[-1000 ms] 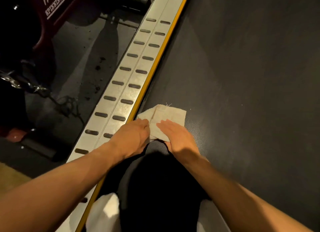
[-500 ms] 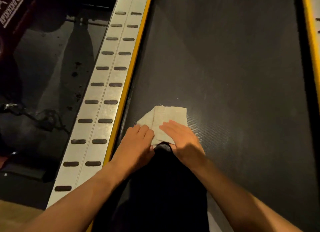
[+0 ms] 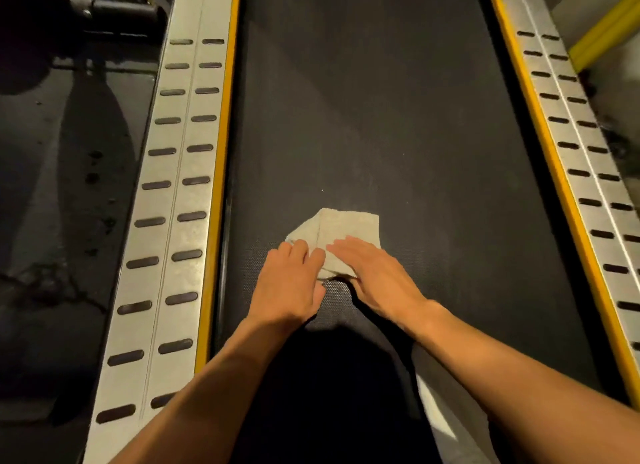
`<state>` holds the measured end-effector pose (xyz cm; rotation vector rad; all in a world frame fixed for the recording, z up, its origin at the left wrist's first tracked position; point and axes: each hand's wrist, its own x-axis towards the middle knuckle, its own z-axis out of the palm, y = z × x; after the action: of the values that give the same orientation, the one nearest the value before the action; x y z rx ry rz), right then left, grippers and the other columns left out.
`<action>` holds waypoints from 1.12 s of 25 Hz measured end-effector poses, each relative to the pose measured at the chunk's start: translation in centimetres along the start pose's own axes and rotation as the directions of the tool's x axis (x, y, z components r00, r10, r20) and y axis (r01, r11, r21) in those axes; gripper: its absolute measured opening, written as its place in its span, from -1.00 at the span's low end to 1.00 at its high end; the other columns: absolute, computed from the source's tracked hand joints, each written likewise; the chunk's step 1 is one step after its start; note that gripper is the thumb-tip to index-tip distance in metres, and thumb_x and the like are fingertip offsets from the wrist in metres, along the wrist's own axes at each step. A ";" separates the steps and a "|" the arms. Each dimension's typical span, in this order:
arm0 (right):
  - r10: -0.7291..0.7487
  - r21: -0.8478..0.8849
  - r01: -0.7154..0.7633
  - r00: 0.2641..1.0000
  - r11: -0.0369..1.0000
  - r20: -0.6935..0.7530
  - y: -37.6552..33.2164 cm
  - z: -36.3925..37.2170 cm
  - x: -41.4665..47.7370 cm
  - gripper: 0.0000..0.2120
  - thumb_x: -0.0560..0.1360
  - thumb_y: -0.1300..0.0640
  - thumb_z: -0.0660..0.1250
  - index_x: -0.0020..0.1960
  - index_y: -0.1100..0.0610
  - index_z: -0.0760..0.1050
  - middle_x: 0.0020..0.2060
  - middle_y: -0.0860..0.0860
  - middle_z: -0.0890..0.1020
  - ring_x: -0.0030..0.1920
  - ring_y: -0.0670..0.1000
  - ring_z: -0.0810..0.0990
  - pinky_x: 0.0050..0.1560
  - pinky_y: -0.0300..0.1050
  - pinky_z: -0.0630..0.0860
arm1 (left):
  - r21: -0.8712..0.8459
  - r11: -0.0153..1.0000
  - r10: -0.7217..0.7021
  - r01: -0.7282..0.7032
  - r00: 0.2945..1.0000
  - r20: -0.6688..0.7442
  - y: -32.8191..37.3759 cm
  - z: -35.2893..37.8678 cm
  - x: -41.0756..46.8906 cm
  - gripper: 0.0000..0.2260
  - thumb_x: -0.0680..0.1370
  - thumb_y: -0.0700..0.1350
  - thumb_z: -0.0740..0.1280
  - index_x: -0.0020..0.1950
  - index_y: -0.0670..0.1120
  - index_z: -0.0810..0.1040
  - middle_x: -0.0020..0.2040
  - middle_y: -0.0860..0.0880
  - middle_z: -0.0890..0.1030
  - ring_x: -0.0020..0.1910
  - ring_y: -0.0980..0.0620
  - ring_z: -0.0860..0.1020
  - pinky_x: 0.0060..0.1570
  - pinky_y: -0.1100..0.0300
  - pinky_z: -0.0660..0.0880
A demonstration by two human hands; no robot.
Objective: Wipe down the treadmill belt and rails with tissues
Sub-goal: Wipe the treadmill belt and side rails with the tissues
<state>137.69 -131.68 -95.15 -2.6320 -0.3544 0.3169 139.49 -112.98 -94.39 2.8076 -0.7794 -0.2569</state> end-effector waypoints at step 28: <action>0.312 0.079 -0.304 0.938 0.949 -0.147 12.6 -4.8 -4.2 -0.47 0.53 0.11 0.32 0.46 -0.04 0.25 0.45 -0.02 0.34 0.45 0.04 0.27 0.41 0.00 0.25 | 0.049 0.961 0.253 -0.271 0.938 0.236 11.6 -0.3 13.8 -0.74 0.58 0.00 0.19 0.24 -0.03 0.43 0.06 -0.09 0.45 0.08 -0.11 0.47 -0.19 0.05 0.39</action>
<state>137.49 -145.79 -96.31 -2.6324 0.1216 0.2109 145.58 -129.93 -92.71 2.7358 -1.2296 -0.5176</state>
